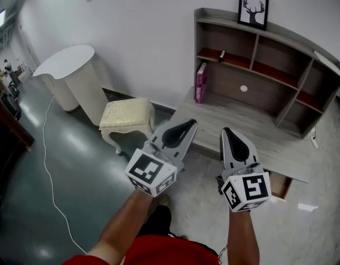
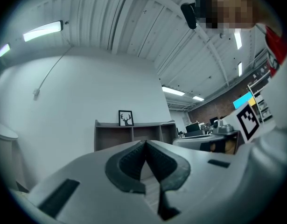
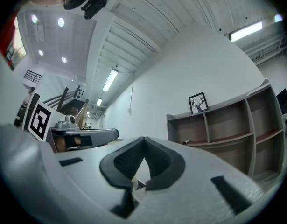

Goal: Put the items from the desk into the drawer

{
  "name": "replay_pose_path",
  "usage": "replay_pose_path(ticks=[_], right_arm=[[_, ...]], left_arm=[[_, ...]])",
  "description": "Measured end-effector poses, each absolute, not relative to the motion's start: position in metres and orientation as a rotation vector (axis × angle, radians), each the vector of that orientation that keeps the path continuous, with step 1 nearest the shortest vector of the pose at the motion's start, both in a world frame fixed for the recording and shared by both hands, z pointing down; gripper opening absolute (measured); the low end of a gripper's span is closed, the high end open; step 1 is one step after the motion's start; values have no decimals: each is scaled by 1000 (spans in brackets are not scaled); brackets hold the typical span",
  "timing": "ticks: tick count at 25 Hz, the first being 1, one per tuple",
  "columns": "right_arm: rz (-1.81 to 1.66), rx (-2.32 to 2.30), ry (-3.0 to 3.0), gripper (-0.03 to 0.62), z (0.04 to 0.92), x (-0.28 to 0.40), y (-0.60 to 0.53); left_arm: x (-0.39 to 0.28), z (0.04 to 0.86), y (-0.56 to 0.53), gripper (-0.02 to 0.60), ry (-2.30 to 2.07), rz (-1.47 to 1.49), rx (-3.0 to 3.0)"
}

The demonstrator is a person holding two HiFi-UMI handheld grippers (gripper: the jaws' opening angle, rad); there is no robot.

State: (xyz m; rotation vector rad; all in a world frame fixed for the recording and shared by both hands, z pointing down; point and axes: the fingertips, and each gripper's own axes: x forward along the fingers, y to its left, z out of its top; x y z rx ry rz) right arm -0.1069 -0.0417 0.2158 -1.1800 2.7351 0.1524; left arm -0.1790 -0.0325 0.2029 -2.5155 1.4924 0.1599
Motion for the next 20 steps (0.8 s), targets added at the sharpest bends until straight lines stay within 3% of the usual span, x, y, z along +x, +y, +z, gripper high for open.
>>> replay_pose_path(ticks=[20], right_arm=[[173,-1620,2635,5,225,-207,-308]], left_arm=[[-270,213,-289,8,1211,224,-2639]])
